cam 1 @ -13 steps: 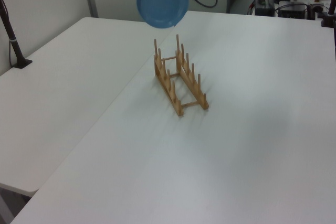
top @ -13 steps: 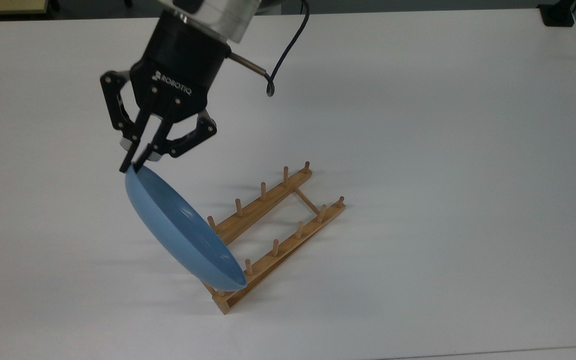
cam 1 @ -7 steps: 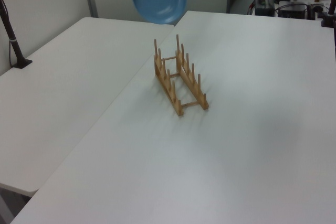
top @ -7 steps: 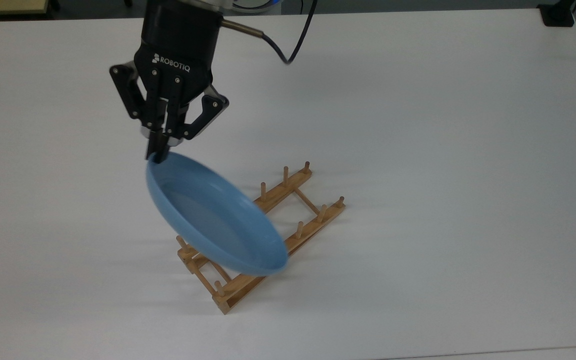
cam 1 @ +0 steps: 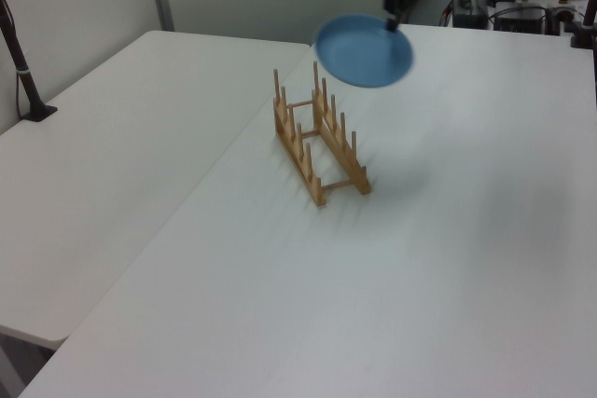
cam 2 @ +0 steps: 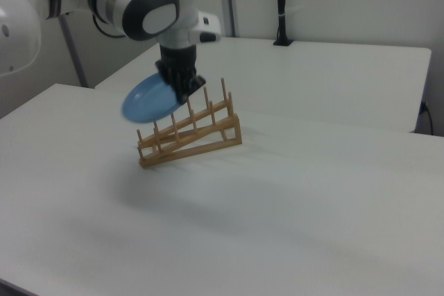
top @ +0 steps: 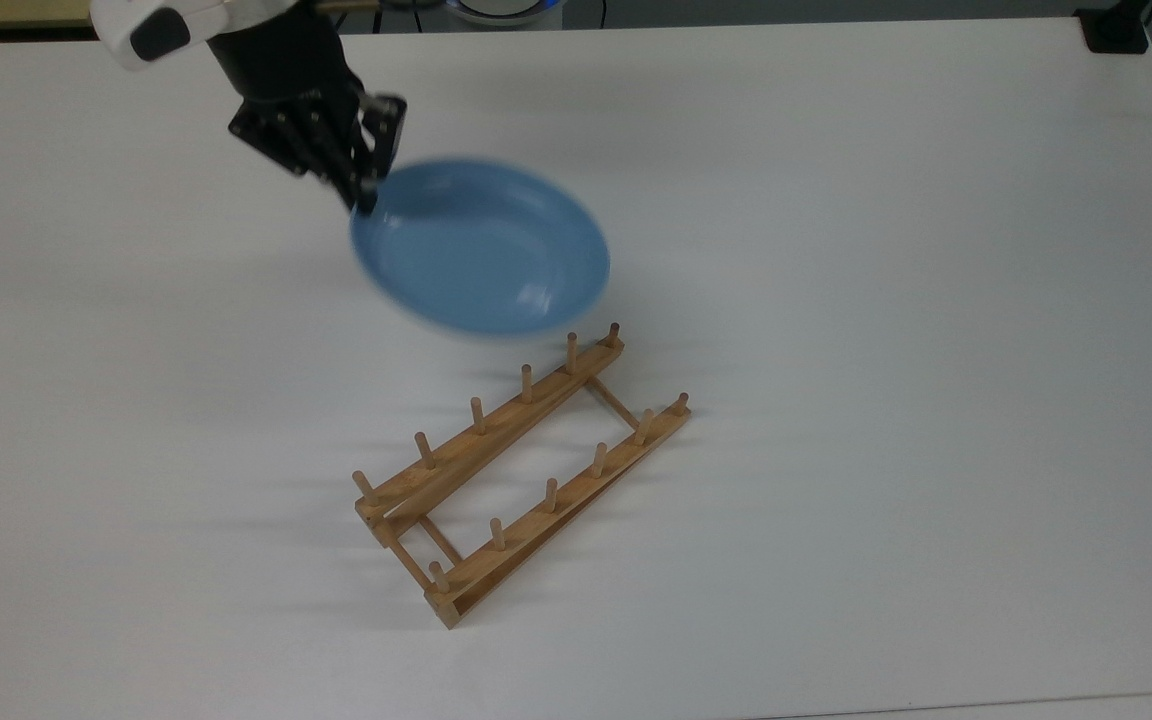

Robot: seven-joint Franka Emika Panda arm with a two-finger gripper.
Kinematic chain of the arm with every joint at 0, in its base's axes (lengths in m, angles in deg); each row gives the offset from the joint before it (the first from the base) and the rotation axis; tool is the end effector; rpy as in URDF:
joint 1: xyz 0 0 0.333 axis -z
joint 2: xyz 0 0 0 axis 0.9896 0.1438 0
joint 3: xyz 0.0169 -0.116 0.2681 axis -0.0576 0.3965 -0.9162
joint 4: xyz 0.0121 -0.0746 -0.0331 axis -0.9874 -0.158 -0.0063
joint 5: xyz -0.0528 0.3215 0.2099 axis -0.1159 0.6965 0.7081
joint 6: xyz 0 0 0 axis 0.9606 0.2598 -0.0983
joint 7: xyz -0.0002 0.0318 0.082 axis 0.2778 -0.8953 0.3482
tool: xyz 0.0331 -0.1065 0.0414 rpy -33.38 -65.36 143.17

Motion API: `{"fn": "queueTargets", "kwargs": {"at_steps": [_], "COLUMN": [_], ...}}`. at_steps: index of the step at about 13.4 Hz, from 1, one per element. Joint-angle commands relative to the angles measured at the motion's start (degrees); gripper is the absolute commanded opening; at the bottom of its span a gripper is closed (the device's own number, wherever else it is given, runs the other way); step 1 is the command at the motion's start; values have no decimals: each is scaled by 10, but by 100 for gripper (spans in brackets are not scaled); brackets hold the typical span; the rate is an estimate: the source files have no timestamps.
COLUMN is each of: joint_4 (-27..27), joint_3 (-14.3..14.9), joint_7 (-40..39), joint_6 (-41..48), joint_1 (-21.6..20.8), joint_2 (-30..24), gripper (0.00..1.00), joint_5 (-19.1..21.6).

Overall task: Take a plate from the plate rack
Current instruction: 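Lift the blue plate up out of the rack and swing it aside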

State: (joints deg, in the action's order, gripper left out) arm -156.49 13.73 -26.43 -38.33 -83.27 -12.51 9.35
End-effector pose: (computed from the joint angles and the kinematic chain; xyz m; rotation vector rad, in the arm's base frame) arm 0.6178 -0.0832 0.5213 -2.8823 0.2084 -0.1930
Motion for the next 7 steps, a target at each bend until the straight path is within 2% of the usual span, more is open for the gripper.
{"fn": "queueTargets", "kwargs": {"at_steps": [1, 2, 5, 7], "joint_4": [-63, -71, -108, -124], "joint_3": [18, 21, 22, 22], "joint_7": [-128, -153, -219, -240], "joint_6": [101, 101, 84, 51], "joint_1": [-2, -2, -2, 7], "joint_2": [-21, -14, 23, 48], "gripper": [0, 0, 0, 0], "joint_5": [7, 0, -69, -84]}}
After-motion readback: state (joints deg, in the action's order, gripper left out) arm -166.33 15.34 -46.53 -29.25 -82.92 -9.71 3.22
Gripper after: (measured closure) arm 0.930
